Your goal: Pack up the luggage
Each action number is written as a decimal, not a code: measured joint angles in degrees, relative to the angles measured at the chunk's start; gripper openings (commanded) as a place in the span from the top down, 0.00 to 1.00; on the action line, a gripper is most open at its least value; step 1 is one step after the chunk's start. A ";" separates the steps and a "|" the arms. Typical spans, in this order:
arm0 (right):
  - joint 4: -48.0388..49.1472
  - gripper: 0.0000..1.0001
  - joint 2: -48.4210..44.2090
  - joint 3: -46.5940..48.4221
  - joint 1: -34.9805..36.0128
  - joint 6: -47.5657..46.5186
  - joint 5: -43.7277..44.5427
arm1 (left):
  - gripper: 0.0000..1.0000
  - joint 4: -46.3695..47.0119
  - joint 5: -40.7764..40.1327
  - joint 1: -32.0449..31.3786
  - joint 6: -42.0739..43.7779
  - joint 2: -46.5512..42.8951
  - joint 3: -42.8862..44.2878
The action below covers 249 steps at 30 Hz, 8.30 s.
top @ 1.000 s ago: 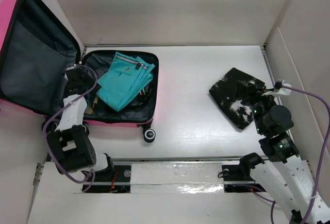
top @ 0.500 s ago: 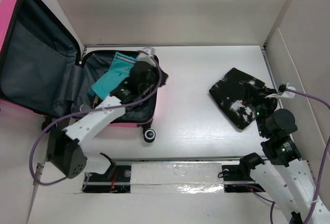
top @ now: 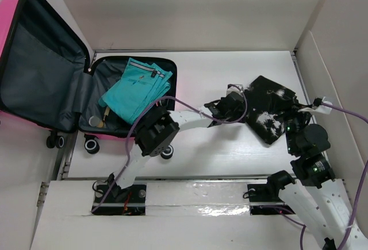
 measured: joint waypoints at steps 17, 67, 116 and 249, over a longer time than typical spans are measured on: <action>0.15 0.41 2.32 0.00 0.00 -0.09 -1.79 | 1.00 4.79 3.04 2.89 -4.37 10.47 9.11; 1.84 0.41 6.01 0.00 0.00 -0.76 -7.63 | 1.00 -1.03 -2.51 15.17 1.81 -0.94 -0.55; 1.64 0.72 4.96 0.00 0.70 -0.92 -9.22 | 0.55 -14.91 11.87 76.37 6.23 -72.17 -47.65; 2.25 1.00 23.85 2.03 4.66 -5.66 -22.75 | 0.54 -17.79 -10.78 71.82 9.73 -51.08 -9.70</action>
